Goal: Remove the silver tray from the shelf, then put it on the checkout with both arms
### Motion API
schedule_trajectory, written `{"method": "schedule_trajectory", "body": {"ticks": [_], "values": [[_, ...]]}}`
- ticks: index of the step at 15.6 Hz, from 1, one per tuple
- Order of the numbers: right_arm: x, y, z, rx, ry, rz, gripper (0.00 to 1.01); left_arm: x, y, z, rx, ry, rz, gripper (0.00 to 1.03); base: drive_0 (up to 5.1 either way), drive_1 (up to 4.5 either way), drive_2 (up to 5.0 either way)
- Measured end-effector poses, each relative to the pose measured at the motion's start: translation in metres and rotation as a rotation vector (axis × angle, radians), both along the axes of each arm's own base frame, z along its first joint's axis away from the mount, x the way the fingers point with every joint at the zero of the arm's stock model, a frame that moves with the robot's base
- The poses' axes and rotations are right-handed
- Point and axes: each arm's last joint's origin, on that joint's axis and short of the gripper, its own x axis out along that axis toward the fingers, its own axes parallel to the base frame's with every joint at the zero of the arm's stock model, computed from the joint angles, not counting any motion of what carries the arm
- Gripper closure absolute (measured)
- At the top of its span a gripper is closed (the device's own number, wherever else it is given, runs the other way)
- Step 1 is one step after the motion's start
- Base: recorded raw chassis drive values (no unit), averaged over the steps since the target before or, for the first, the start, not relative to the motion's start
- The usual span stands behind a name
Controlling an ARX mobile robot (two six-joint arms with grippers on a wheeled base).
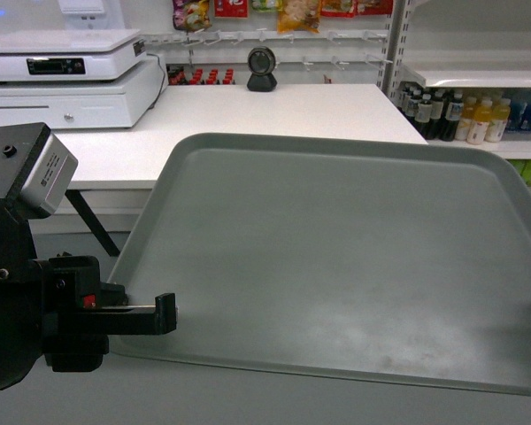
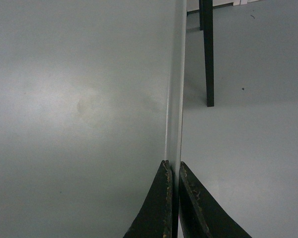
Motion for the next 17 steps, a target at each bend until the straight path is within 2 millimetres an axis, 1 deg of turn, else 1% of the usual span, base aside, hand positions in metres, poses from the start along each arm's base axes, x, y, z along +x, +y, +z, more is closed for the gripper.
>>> {"method": "schedule_trajectory", "body": {"ticks": [17], "values": [[-0.0001,0.0,-0.0003,0.0,0.003,0.0,0.99,-0.0001,0.0001,-0.0003,0.001,0.002,0.0,1.0,0.0,4.08,-4.1]]}}
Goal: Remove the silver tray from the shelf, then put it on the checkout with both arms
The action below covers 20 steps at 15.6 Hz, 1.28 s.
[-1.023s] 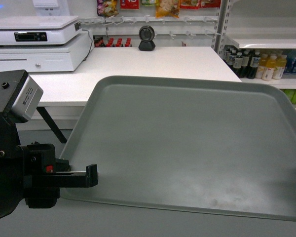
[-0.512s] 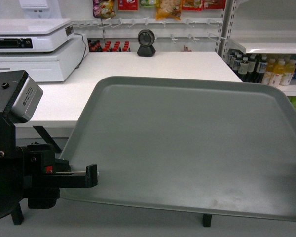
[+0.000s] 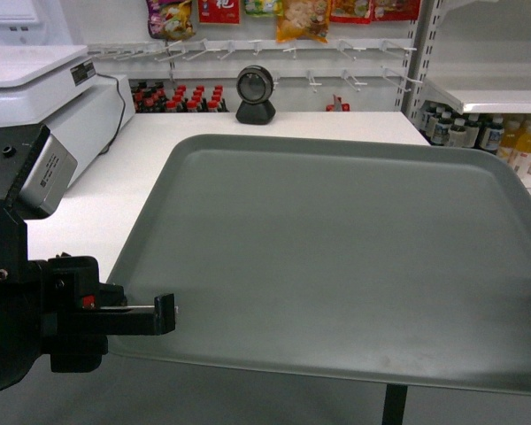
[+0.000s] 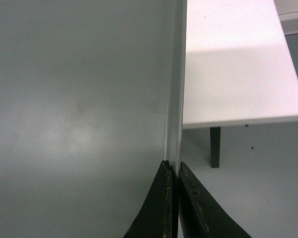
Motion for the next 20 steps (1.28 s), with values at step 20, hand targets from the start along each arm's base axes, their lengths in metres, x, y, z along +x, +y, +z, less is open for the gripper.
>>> {"method": "schedule_trajectory", "body": {"ticks": [20], "values": [[0.0003,0.0,-0.0002,0.0,0.001,0.0,0.99,0.0001,-0.0001,-0.0003,0.0,0.001,0.0,1.0,0.0,3.71,-3.7]]}}
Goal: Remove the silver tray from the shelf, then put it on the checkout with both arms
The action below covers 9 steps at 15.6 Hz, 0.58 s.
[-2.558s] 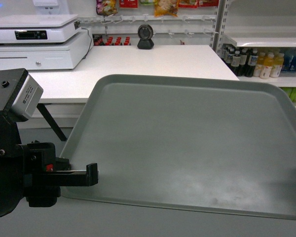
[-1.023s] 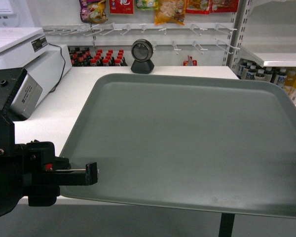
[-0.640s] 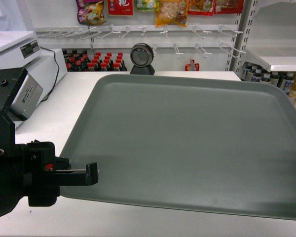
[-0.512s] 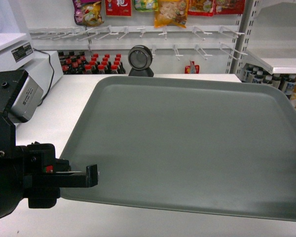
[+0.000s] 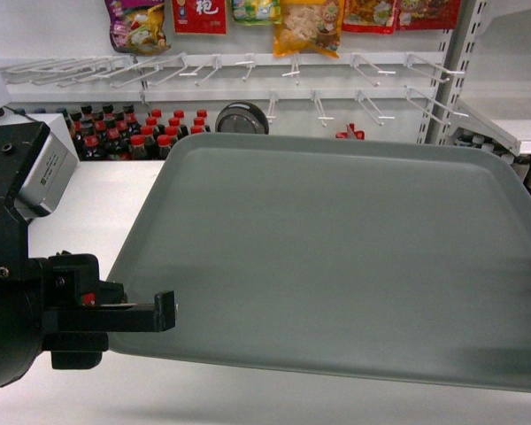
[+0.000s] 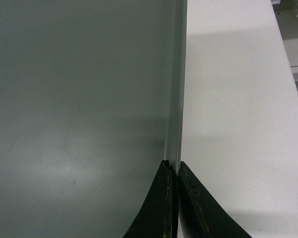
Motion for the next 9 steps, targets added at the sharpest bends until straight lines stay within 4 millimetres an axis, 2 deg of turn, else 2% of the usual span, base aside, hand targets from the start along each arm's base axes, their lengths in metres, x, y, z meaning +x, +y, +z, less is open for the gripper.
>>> {"method": "schedule_trajectory", "body": {"ticks": [2,3,4,6,7,8,9], "values": [[0.0,0.0,0.001,0.0,-0.006,0.0,0.99,0.0,0.0,0.0,-0.001,-0.003,0.0,1.0,0.0,0.0,0.0],[0.0,0.0,0.0,0.006,-0.001,0.009,0.99,0.0,-0.003,-0.001,0.033,0.068,0.046,1.0,0.0,0.0,0.0],[0.005,0.003,-0.002,0.023,0.046,0.12,0.99,0.01,-0.006,0.0,0.086,0.152,0.187,1.0,0.0,0.0,0.0],[0.033,0.004,-0.006,0.039,0.067,0.227,0.99,0.03,0.001,-0.005,0.01,0.155,0.244,1.0,0.0,0.0,0.0],[0.06,0.006,-0.009,0.04,0.064,0.261,0.98,0.051,0.009,-0.011,-0.04,0.157,0.248,1.0,0.0,0.0,0.0],[0.108,0.021,-0.025,0.038,0.097,0.304,0.98,0.083,0.025,-0.031,-0.051,0.184,0.238,1.0,0.0,0.0,0.0],[0.116,0.024,-0.032,0.036,0.114,0.307,0.98,0.089,0.028,-0.037,-0.049,0.198,0.235,1.0,0.0,0.0,0.0]]}}
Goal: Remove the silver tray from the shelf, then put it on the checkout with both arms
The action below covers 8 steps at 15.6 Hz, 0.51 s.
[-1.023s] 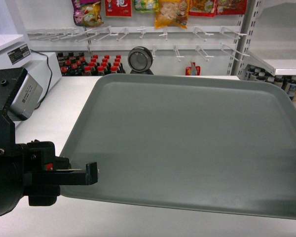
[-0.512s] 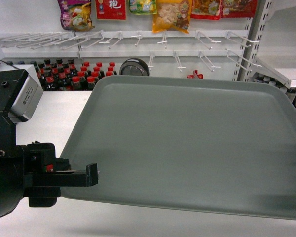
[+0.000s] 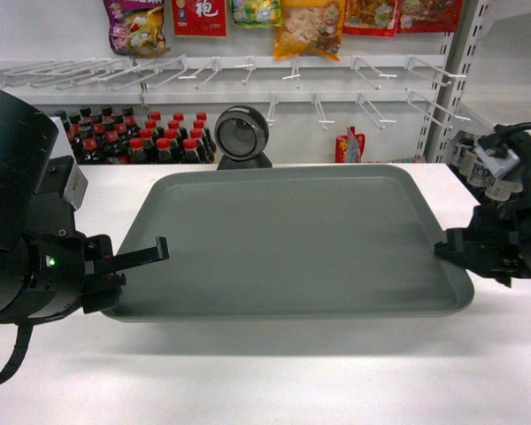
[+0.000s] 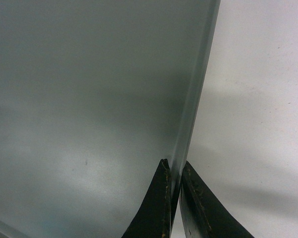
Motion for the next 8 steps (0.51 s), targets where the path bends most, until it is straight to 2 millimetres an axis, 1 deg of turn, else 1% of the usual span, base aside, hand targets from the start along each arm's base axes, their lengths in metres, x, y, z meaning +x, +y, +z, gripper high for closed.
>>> {"method": "schedule_trajectory", "body": {"ticks": [2,3,5,8], "values": [[0.013,0.009,-0.013,-0.02,0.027,0.0,0.98,0.008,0.004,-0.01,0.012,0.031,-0.002,1.0,0.0,0.0,0.0],[0.016,0.011,-0.018,-0.029,0.034,0.001,0.98,0.01,0.005,-0.015,0.025,0.046,-0.007,1.0,0.0,0.0,0.0],[0.019,0.016,-0.029,-0.057,0.05,-0.009,0.98,0.012,0.004,-0.025,0.056,0.072,-0.023,1.0,0.0,0.0,0.0],[0.018,0.024,-0.039,-0.091,0.07,-0.013,0.98,0.011,0.003,-0.039,0.081,0.112,-0.022,1.0,0.0,0.0,0.0]]}}
